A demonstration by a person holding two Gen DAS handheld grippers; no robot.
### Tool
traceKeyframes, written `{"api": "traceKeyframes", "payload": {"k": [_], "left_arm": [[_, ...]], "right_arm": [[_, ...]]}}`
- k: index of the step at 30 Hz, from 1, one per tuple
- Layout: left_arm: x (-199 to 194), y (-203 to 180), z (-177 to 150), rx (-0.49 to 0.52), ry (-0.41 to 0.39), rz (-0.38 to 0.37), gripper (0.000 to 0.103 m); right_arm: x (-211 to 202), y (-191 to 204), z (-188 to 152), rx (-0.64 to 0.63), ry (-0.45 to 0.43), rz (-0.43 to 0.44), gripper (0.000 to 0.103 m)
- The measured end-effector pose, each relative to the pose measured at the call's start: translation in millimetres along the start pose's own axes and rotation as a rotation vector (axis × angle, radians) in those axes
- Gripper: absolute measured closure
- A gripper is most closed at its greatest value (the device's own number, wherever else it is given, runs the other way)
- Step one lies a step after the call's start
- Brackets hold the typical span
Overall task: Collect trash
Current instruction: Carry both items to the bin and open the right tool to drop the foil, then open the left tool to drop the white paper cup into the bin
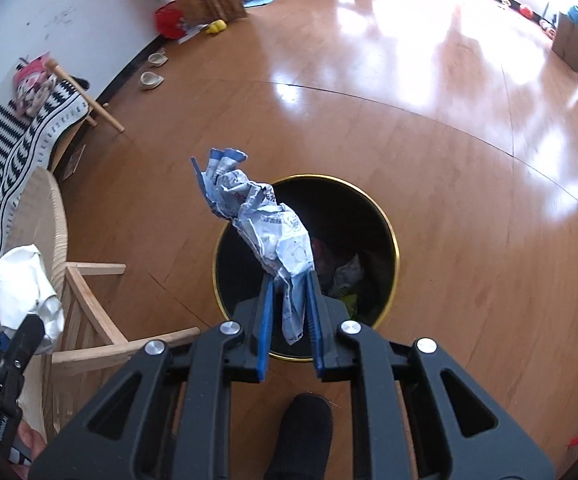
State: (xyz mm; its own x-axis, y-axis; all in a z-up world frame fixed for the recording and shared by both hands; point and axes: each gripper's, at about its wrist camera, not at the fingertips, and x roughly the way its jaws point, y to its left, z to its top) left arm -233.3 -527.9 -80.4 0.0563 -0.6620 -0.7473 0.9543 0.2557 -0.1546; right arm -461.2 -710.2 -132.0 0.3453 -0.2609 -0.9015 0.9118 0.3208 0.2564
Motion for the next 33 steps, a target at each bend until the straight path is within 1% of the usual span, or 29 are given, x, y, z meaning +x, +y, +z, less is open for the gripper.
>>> {"api": "traceKeyframes", "payload": {"k": [3, 7, 8, 9, 11, 12, 14, 21, 22, 25, 27, 28, 30, 33], "left_arm": [[12.8, -8.9, 4.1, 0.013, 0.011, -0.015, 0.052], [23.8, -12.6, 9.3, 0.019, 0.021, -0.028, 0.052], [26.1, -13.5, 9.9, 0.018, 0.023, -0.03, 0.052], [27.2, -12.6, 10.0, 0.017, 0.024, -0.032, 0.052], [30.1, -14.0, 11.0, 0.012, 0.029, -0.036, 0.052], [31.3, -14.9, 11.3, 0.011, 0.031, -0.039, 0.052], [35.9, -15.9, 11.9, 0.007, 0.038, -0.048, 0.052], [62.8, -26.2, 14.7, -0.003, 0.07, -0.084, 0.052], [65.9, -27.2, 14.7, -0.006, 0.074, -0.094, 0.052], [75.5, -33.2, 16.1, -0.012, 0.092, -0.16, 0.051], [78.6, -38.8, 16.0, -0.004, 0.092, -0.17, 0.032], [78.3, -40.5, 15.3, 0.0, 0.082, -0.163, 0.018], [76.3, -44.7, 14.6, 0.014, 0.057, -0.154, 0.018], [73.0, -46.9, 14.3, 0.026, 0.058, -0.156, 0.018]], "right_arm": [[-1.5, -5.0, -0.4, 0.006, -0.001, -0.003, 0.087], [-2.8, -0.5, -1.9, 0.005, -0.007, -0.005, 0.087], [-2.3, 4.9, -0.9, 0.007, -0.013, -0.007, 0.084], [-3.3, 4.0, -0.6, 0.01, -0.015, -0.008, 0.079], [-4.6, 6.8, -1.2, 0.013, -0.033, -0.009, 0.031], [-7.3, 7.4, -1.7, 0.016, -0.052, -0.017, 0.028], [-11.7, 5.7, -1.5, 0.024, -0.073, -0.016, 0.028], [-13.2, -8.4, 0.1, 0.082, -0.085, -0.037, 0.028], [-14.6, -11.2, 0.0, 0.095, -0.09, -0.041, 0.028], [-18.1, -17.2, 2.0, 0.128, -0.105, -0.036, 0.028], [-19.9, -20.1, 2.3, 0.153, -0.111, -0.022, 0.027], [-20.2, -20.8, 2.6, 0.158, -0.113, -0.02, 0.027], [-20.6, -18.7, 2.8, 0.159, -0.117, -0.022, 0.027], [-21.4, -13.3, 0.9, 0.146, -0.119, -0.019, 0.027]]}}
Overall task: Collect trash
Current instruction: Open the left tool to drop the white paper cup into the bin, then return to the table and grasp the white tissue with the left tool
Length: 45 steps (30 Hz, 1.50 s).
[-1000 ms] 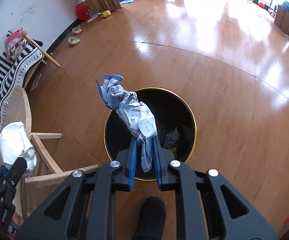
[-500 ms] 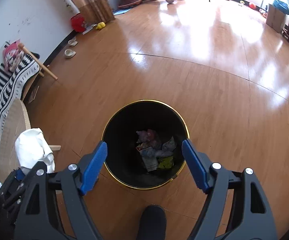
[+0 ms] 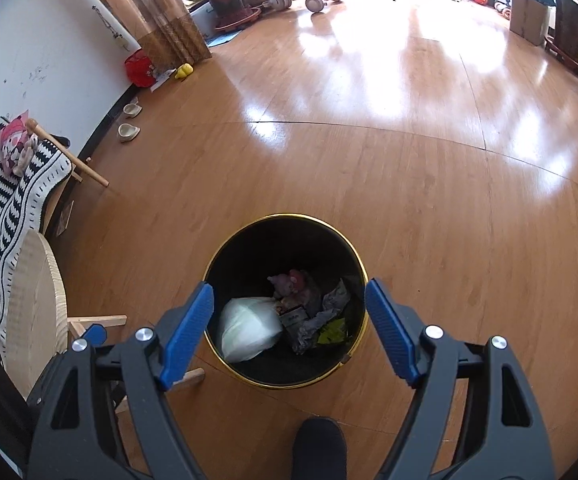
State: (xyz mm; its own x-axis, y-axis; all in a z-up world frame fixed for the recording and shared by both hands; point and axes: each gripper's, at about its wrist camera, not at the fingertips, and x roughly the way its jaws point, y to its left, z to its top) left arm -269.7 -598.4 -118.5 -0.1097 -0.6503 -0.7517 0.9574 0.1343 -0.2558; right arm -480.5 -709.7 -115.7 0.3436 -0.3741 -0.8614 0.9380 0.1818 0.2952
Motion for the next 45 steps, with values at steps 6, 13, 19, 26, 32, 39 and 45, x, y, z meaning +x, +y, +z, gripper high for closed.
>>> {"api": "traceKeyframes", "payload": {"k": [6, 13, 19, 26, 32, 39, 45], "left_arm": [[-25.6, 14.0, 1.1, -0.015, -0.024, 0.023, 0.013], [-91.2, 60.9, -4.6, -0.08, -0.072, 0.15, 0.009], [-165.6, 122.0, -23.3, -0.153, -0.113, 0.308, 0.009], [-272.6, 202.8, -73.9, -0.279, -0.177, 0.483, 0.009], [-344.9, 259.4, -133.3, -0.37, -0.209, 0.589, 0.009], [-400.1, 318.7, -210.0, -0.44, -0.188, 0.667, 0.009], [-410.4, 339.9, -243.1, -0.419, -0.147, 0.642, 0.009]], "right_arm": [[-3.2, 29.7, -2.5, -0.057, -0.001, 0.024, 0.023], [-19.6, 104.1, -18.8, -0.199, -0.02, 0.096, 0.02], [-29.2, 203.9, -57.9, -0.398, -0.018, 0.171, 0.018], [-43.4, 334.8, -124.9, -0.609, 0.02, 0.312, 0.018], [-57.6, 433.3, -205.1, -0.827, 0.057, 0.411, 0.018], [-66.5, 504.3, -284.2, -1.007, 0.1, 0.507, 0.018], [-62.2, 526.7, -322.9, -1.095, 0.148, 0.539, 0.018]]}}
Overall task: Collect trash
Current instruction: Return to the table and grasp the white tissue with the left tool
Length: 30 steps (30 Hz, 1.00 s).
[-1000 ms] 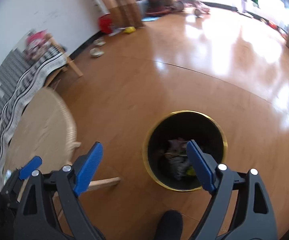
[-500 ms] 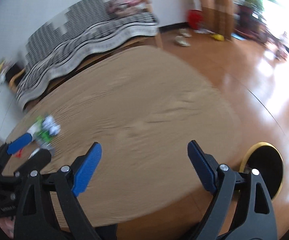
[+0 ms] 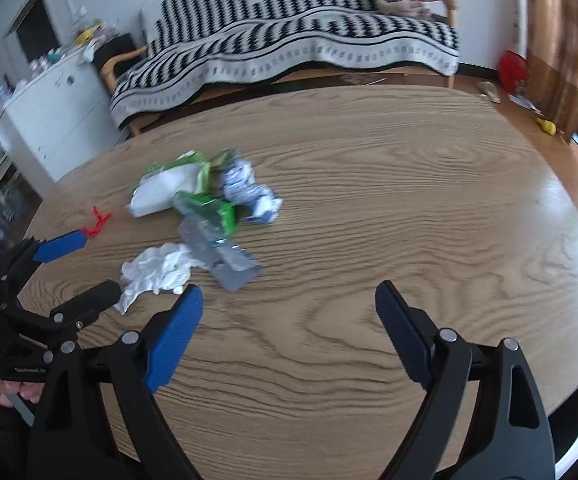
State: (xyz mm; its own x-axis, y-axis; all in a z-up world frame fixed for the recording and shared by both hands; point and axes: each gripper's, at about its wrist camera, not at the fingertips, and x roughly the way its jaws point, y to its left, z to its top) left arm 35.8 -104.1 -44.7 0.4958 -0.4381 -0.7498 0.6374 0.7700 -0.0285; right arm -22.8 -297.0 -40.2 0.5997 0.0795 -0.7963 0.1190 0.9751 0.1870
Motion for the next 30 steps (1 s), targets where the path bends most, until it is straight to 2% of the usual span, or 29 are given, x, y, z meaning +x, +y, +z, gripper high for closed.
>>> {"api": "traceKeyframes", "payload": {"k": [2, 7, 12, 13, 15, 17, 19, 20, 23, 30], "left_arm": [[7.7, -0.4, -6.9, 0.036, 0.025, -0.016, 0.009], [29.8, -6.0, -14.5, 0.12, 0.077, 0.04, 0.009], [41.0, -1.3, -18.0, 0.121, 0.087, 0.071, 0.01], [41.0, -0.3, -18.2, 0.118, 0.085, 0.064, 0.013], [40.6, 0.6, -19.5, 0.123, 0.086, 0.057, 0.028], [44.7, 1.4, -22.3, 0.127, 0.121, 0.047, 0.063], [46.7, 0.6, -22.6, 0.12, 0.14, 0.04, 0.076], [44.6, 0.3, -23.4, 0.123, 0.134, 0.044, 0.088], [35.8, 5.2, -21.9, 0.102, 0.123, 0.049, 0.094], [4.9, 27.5, -12.3, 0.014, 0.064, 0.041, 0.095]], "right_arm": [[9.7, 7.3, 1.3, -0.027, 0.021, 0.009, 0.018], [33.8, 16.2, 5.0, -0.071, 0.063, 0.003, 0.018], [51.3, 22.9, 11.6, -0.081, 0.084, 0.022, 0.018], [53.9, 24.9, 12.6, -0.086, 0.087, 0.022, 0.018], [59.3, 28.5, 14.4, -0.099, 0.093, 0.022, 0.018], [64.0, 31.1, 16.0, -0.106, 0.099, 0.029, 0.018], [68.0, 33.2, 17.6, -0.111, 0.105, 0.033, 0.018], [70.0, 34.1, 18.2, -0.114, 0.106, 0.034, 0.018], [74.9, 36.9, 19.1, -0.122, 0.113, 0.039, 0.018], [87.7, 47.9, 18.0, -0.17, 0.129, 0.027, 0.021]]}}
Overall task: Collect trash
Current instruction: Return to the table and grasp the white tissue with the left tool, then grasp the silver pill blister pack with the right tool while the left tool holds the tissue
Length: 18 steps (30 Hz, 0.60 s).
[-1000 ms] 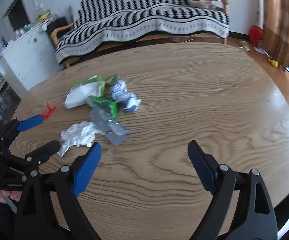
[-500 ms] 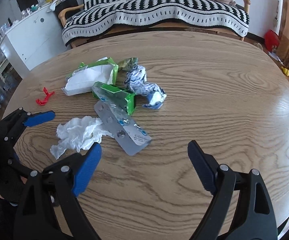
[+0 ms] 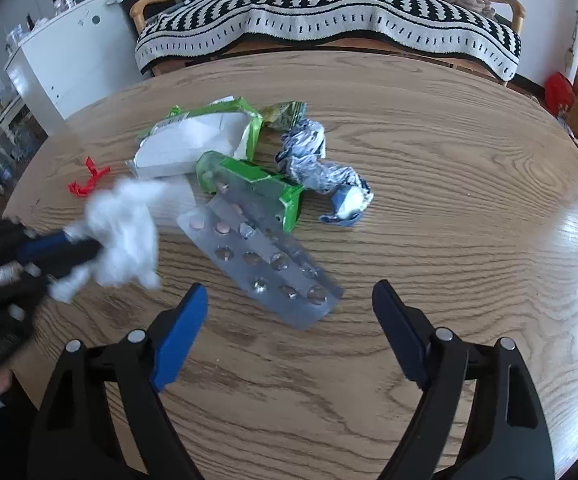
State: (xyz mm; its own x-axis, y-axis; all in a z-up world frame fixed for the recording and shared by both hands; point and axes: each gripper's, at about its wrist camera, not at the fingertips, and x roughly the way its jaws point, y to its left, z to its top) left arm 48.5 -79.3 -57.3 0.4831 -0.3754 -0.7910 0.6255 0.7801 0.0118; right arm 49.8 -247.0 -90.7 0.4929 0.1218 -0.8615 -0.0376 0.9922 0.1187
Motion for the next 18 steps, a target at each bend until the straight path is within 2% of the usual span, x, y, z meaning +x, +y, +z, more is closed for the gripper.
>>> {"api": "traceKeyframes", "payload": {"k": [6, 9, 11, 14, 18], "left_arm": [[-13.7, 24.3, 8.5, -0.122, -0.037, 0.0, 0.095], [-13.2, 28.5, 10.5, -0.159, -0.033, 0.003, 0.095], [-12.7, 26.2, 12.4, -0.166, -0.032, 0.013, 0.095], [-12.0, 27.8, 14.8, -0.165, -0.034, 0.012, 0.095], [-14.5, 24.6, 17.3, -0.165, -0.044, 0.007, 0.095]], "right_arm": [[8.8, 12.0, -2.7, -0.068, 0.003, -0.024, 0.024], [13.1, 20.2, -5.3, -0.116, -0.006, -0.057, 0.039], [11.9, 22.8, -5.1, -0.118, -0.011, -0.037, 0.058], [9.0, 26.6, -7.8, -0.118, -0.009, -0.012, 0.067], [-5.2, 31.4, -10.6, -0.126, -0.036, 0.022, 0.069]]}}
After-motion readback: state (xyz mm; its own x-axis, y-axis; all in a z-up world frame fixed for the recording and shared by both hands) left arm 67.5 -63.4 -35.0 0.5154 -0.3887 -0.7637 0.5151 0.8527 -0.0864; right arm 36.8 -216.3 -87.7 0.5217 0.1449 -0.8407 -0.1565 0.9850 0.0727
